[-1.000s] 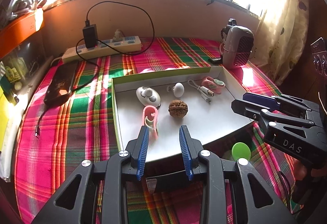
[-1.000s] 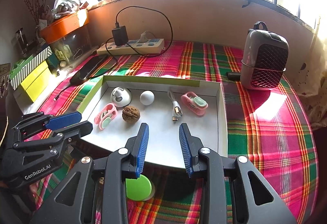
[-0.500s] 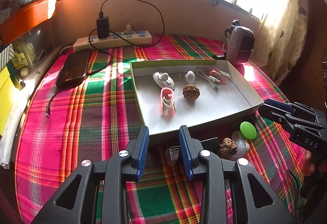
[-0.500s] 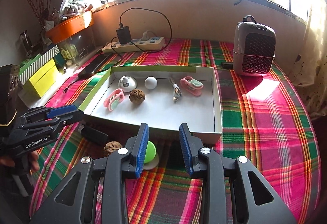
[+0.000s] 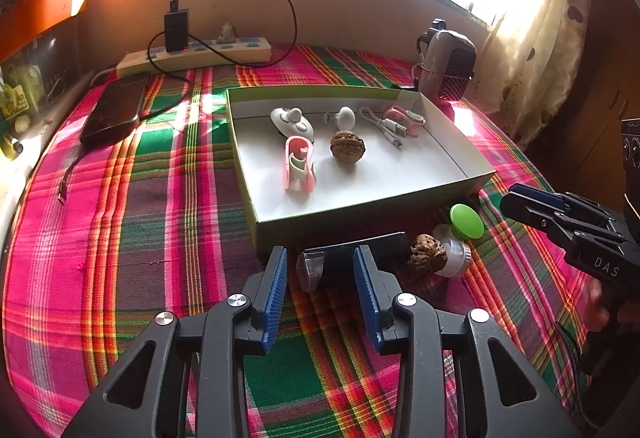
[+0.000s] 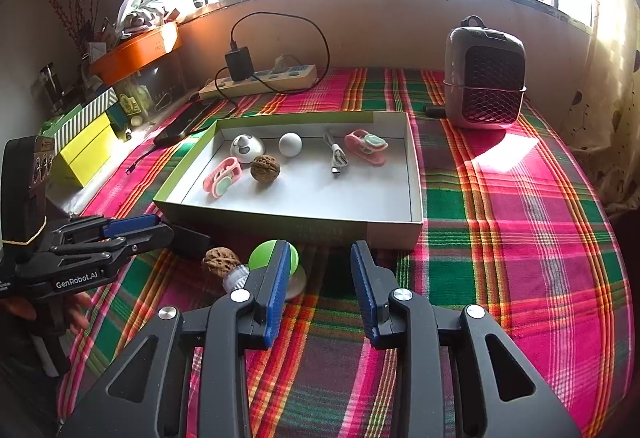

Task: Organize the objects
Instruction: 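Withdraw both open tools from the box toward the remaining items, then close the left tool on the black flashlight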

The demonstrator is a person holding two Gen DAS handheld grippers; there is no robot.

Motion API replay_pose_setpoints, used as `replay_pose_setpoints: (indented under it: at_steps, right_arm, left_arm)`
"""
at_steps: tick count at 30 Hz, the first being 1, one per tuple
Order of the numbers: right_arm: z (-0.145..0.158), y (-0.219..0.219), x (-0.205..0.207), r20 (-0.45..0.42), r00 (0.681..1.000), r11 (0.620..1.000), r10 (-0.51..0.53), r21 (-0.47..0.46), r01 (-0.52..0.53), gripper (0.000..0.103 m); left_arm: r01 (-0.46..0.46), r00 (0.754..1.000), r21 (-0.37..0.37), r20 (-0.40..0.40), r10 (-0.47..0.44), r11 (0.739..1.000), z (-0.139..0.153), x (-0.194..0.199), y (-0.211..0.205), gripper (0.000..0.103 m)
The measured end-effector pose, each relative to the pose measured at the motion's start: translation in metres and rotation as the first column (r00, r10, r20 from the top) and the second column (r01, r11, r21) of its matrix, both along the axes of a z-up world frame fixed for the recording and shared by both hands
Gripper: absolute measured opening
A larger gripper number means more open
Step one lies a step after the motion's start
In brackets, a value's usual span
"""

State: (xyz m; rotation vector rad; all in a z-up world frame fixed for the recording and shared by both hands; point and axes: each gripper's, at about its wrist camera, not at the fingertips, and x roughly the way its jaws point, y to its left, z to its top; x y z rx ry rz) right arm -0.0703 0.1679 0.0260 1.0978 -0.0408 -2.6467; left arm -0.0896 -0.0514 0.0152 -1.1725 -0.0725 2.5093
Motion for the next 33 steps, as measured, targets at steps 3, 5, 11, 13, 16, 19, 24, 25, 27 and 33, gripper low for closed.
replay_pose_setpoints:
  at_steps: [3, 5, 11, 13, 16, 19, 24, 25, 27, 33]
  right_arm:
    - [-0.003, 0.001, 0.0, 0.008, 1.0, 1.0, -0.001, -0.003, 0.001, 0.033]
    - [-0.004, 0.001, 0.001, 0.013, 1.0, 1.0, -0.002, -0.003, 0.002, 0.033]
    - [-0.008, 0.002, 0.002, 0.021, 1.0, 1.0, -0.003, -0.005, 0.003, 0.033]
    - [-0.009, 0.002, 0.002, 0.027, 1.0, 1.0, 0.0, -0.004, 0.0, 0.033]
    - [-0.012, 0.001, 0.002, 0.033, 0.999, 1.0, 0.003, -0.003, -0.003, 0.033]
    - [-0.014, 0.0, 0.002, 0.039, 0.999, 1.0, 0.006, 0.0, -0.006, 0.033]
    - [-0.017, 0.001, 0.003, 0.047, 0.999, 1.0, 0.007, -0.002, -0.007, 0.033]
    - [-0.017, 0.001, 0.004, 0.049, 0.999, 1.0, 0.008, -0.003, -0.008, 0.033]
    - [-0.018, 0.001, 0.005, 0.051, 0.999, 1.0, 0.011, -0.004, -0.011, 0.033]
    - [-0.021, -0.001, 0.009, 0.063, 0.998, 1.0, 0.023, -0.001, -0.023, 0.033]
  left_arm:
    - [0.027, 1.0, -0.002, 0.002, -0.027, 1.0, -0.001, 0.005, 0.005, 0.033]
    - [0.039, 0.999, -0.007, 0.002, -0.039, 0.999, -0.002, 0.009, 0.009, 0.033]
    - [0.097, 0.995, -0.009, 0.014, -0.097, 0.995, -0.006, 0.023, 0.021, 0.033]
    - [0.115, 0.993, -0.009, 0.014, -0.115, 0.993, -0.007, 0.028, 0.025, 0.033]
    - [0.12, 0.993, -0.025, 0.005, -0.12, 0.992, -0.006, 0.033, 0.028, 0.033]
    - [0.086, 0.996, -0.034, -0.025, -0.087, 0.996, -0.001, 0.033, 0.023, 0.033]
    - [0.064, 0.996, -0.068, -0.049, -0.068, 0.996, 0.002, 0.027, 0.019, 0.034]
    - [0.067, 0.996, -0.079, -0.05, -0.071, 0.995, 0.002, 0.026, 0.02, 0.034]
    - [0.085, 0.995, -0.096, -0.049, -0.09, 0.992, 0.0, 0.023, 0.024, 0.034]
    - [0.121, 0.99, -0.151, -0.057, -0.131, 0.981, -0.001, 0.015, 0.036, 0.035]
